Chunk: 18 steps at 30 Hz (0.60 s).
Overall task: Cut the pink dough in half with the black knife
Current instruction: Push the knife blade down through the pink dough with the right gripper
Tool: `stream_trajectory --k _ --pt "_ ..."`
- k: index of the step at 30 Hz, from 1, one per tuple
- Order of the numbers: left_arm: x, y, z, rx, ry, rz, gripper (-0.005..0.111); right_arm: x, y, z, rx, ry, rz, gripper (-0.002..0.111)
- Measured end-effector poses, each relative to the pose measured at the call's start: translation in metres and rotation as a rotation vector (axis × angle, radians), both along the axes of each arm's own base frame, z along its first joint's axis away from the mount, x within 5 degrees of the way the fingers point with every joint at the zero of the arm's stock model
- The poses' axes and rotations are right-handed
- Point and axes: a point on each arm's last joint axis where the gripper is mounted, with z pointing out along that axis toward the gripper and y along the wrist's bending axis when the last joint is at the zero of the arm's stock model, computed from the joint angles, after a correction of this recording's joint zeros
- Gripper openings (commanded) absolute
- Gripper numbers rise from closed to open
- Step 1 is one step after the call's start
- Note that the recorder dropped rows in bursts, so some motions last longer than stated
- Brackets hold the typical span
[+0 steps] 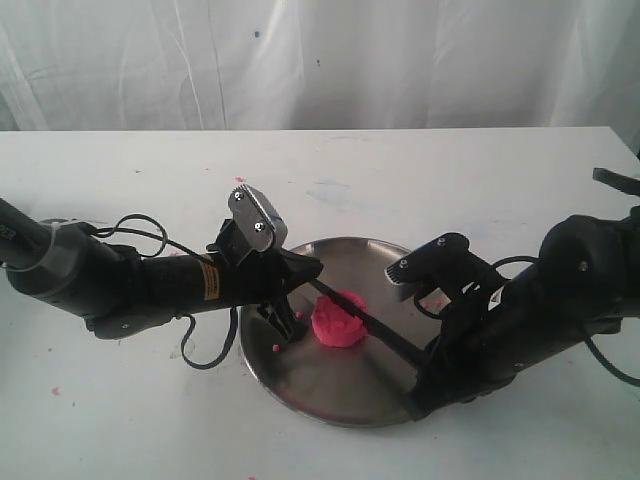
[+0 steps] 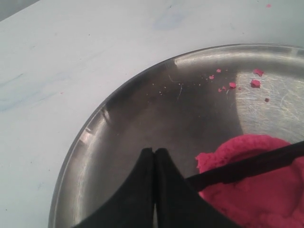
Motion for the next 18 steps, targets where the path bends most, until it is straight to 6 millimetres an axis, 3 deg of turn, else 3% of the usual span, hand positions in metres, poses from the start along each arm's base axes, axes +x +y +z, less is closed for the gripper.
stream_trajectory --k 18 --pt "0.002 -0.001 -0.012 -0.020 0.019 0.008 0.000 0.000 0.001 0.000 0.022 0.005 -0.025 0.000"
